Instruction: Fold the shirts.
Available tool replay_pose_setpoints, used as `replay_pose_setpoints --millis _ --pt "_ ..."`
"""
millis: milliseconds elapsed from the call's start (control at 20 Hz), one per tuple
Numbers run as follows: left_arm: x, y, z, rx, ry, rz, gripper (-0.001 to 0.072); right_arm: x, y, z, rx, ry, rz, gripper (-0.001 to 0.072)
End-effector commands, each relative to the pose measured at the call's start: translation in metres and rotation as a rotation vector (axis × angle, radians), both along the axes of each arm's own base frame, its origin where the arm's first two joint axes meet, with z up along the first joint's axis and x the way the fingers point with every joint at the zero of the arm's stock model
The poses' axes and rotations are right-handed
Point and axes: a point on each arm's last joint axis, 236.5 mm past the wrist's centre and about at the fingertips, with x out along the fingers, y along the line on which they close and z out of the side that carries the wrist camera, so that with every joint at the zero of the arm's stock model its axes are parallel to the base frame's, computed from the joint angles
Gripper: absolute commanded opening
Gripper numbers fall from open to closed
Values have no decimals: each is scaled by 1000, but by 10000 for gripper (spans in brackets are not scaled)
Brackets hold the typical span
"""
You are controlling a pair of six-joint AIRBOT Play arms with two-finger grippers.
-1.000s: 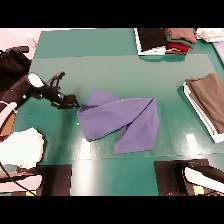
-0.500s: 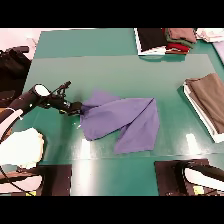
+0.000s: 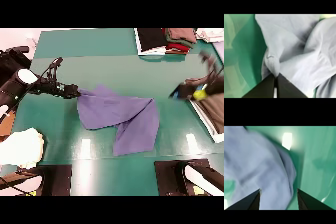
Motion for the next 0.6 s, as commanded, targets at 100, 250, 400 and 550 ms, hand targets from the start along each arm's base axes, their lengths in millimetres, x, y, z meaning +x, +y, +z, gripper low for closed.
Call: replay_pose_setpoints --millis 100,250,400,550 --pt "3 0 7 -2 -20 3 23 -82 33 -120 34 226 -9 466" --pt "3 0 7 -2 -19 2 23 -74 46 -127 35 170 -6 430" --pt "3 0 7 -2 -19 2 23 -62 46 -123 22 128 -7 268" --pt "3 0 8 -3 -20 2 23 -46 43 -112 11 72 -13 15"
